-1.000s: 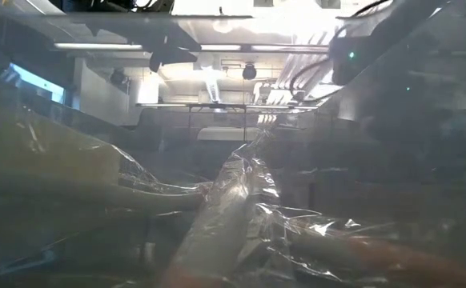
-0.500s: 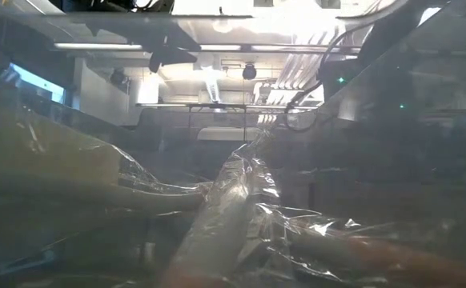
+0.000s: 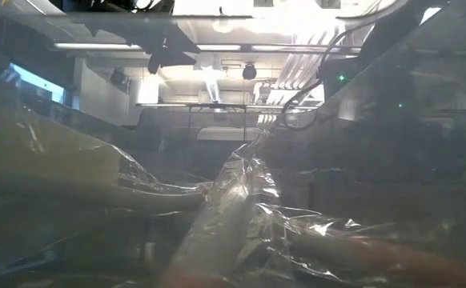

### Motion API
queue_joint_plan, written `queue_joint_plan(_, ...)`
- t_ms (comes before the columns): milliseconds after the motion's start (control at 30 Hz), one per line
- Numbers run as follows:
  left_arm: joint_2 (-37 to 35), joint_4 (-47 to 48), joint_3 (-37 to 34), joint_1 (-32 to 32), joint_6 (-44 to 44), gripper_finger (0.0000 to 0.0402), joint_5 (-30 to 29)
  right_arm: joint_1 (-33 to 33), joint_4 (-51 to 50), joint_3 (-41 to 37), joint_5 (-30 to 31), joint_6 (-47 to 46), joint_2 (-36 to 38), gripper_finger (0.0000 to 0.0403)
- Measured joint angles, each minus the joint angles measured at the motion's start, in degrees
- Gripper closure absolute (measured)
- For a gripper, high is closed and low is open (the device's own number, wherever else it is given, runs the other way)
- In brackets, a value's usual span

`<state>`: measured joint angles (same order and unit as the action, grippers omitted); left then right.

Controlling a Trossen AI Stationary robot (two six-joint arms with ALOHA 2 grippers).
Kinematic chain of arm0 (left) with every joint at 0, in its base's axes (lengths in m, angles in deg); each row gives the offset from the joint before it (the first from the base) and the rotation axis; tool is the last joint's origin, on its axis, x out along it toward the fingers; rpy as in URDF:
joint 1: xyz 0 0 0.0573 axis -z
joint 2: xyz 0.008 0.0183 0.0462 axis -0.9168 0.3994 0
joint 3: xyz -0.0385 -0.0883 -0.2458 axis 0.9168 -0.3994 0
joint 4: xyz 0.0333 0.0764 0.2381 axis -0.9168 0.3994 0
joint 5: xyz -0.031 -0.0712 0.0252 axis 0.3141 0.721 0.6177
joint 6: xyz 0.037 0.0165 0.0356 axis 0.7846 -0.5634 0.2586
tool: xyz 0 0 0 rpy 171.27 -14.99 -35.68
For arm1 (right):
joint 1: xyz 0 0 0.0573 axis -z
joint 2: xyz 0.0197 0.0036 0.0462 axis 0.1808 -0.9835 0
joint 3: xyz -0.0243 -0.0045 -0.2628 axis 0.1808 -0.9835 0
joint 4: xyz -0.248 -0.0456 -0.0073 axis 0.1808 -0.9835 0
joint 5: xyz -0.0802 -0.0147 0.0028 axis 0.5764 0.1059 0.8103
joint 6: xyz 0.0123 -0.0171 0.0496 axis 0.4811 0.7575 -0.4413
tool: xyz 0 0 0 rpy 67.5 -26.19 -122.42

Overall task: Pick & Place Toothbrushes
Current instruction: Put the orange toothbrush into the bottom black bin

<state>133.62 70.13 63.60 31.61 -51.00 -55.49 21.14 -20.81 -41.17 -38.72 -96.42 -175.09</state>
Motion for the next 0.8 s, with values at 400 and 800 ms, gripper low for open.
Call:
queue_joint_plan(400, 0.0, 0.0, 0.0, 0.0, 0.0, 0.0215, 0.0, 1.3, 1.2, 5.6, 4.0, -1.4, 9.8, 0.0395)
queue_joint_plan(800, 0.0, -0.1, 0.0, 0.0, 0.0, 0.0215, 0.0, 5.2, 11.5, 13.8, 3.1, -3.1, 24.7, 0.0395)
